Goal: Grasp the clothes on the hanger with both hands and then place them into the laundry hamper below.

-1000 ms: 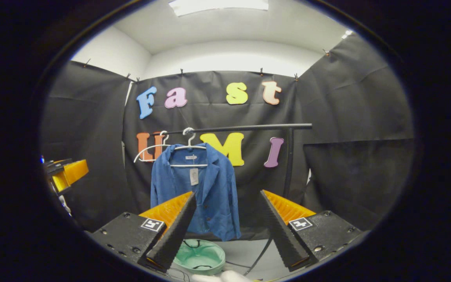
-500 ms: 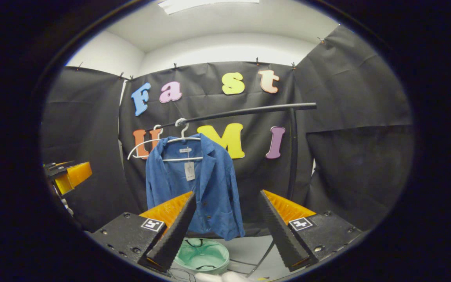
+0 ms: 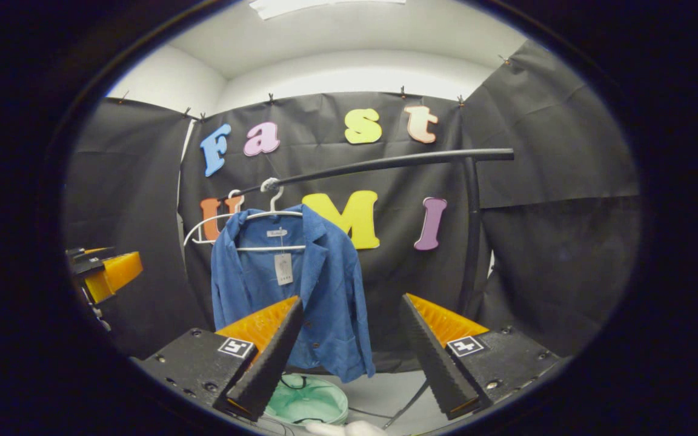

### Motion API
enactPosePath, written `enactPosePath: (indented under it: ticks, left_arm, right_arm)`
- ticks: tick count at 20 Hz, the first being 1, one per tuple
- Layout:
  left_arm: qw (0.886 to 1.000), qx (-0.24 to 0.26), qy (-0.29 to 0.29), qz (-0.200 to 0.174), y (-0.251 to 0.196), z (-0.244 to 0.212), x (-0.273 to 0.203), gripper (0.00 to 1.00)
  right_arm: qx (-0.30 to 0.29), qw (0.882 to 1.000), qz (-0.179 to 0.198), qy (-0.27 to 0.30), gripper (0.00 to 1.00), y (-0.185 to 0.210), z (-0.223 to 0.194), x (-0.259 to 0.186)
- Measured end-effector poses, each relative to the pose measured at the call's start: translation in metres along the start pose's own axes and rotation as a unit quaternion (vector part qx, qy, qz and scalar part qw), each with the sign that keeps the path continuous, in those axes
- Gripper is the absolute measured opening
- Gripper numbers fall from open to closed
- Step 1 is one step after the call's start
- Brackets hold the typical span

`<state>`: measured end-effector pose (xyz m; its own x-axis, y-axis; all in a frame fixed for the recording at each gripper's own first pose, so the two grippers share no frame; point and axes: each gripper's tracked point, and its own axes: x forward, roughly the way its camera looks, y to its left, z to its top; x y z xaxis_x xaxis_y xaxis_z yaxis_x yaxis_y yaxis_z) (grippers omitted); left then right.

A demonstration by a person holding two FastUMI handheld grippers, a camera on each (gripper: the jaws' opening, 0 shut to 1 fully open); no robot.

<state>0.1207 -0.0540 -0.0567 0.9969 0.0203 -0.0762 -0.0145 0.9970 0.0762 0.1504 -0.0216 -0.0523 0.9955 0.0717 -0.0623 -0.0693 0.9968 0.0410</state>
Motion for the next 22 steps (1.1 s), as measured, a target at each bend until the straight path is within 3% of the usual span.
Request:
enactPosePath:
  ticks: [6,12,13,14,15,16,22]
  left_arm:
    - [0.999,-0.02,-0.031,-0.026,-0.027,0.001,0.052,1.0]
    - [0.999,0.002,-0.033,0.001,-0.036,-0.017,0.124,1.0]
    - [0.999,0.007,-0.034,0.003,-0.039,-0.02,0.136,0.96]
    - [0.999,0.01,-0.031,0.006,-0.042,-0.026,0.148,1.0]
    - [1.0,0.009,-0.025,0.01,-0.043,-0.032,0.158,0.96]
    - [1.0,0.002,-0.02,0.018,-0.044,-0.037,0.169,1.0]
    - [0.998,-0.005,0.007,0.061,-0.034,-0.062,0.225,0.98]
  right_arm:
    - [-0.003,0.999,0.047,0.02,1.0,0.018,-0.015,0.073]
    - [-0.008,0.996,0.085,0.026,1.0,0.041,-0.019,0.156]
    - [-0.007,0.996,0.09,0.026,1.0,0.044,-0.019,0.168]
    - [-0.009,0.995,0.092,0.026,1.0,0.046,-0.018,0.181]
    - [-0.011,0.995,0.095,0.027,1.0,0.048,-0.019,0.193]
    - [-0.012,0.995,0.099,0.027,1.0,0.051,-0.019,0.204]
    - [-0.006,0.992,0.118,0.036,1.0,0.07,-0.025,0.258]
